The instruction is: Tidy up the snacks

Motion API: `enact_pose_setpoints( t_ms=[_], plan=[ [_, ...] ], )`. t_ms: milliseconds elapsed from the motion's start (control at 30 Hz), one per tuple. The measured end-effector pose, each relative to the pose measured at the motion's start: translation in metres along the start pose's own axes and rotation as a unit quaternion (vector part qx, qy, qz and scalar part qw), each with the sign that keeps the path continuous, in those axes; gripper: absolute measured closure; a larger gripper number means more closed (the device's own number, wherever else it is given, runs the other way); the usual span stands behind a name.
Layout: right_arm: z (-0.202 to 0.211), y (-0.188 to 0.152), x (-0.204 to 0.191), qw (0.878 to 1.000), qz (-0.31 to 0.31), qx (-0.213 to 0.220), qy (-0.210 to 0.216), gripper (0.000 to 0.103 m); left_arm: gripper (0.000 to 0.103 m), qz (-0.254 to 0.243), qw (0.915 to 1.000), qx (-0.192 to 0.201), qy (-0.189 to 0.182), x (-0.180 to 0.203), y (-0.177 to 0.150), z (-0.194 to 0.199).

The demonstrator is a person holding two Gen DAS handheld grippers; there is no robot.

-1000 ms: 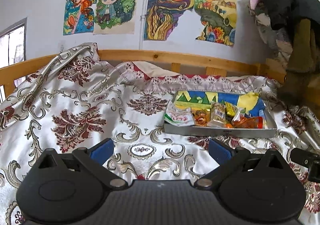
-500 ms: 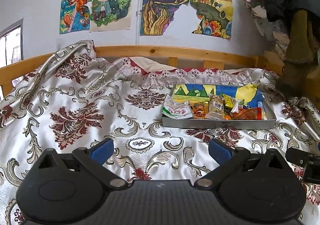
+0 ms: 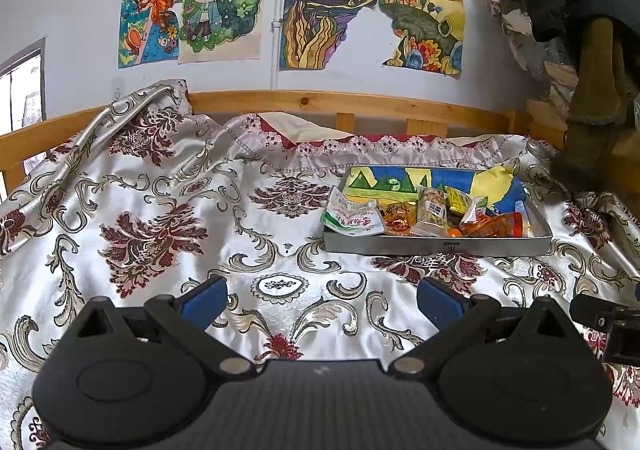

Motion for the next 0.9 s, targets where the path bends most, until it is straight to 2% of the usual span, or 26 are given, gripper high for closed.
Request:
enact_pose_setpoints(
  t_ms=[900],
  plan=[
    [-0.0017,-0.0057,-0.0021,1.0,-0.003,-0.005,0.003,0.001,0.0,0.0,1.0,-0.002,0.0,-0.0027,-0.0038,-0.0012]
  ],
)
Point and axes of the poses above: each gripper's, at about its wrist camera, not at the fingertips, and z roughly against the way its jaws point, x to its right, y to its top, the point moved 6 cm from there along -z, roughly the way its jaws point, and after that the axes turned 6 degrees about y, right-handed, at the moved point
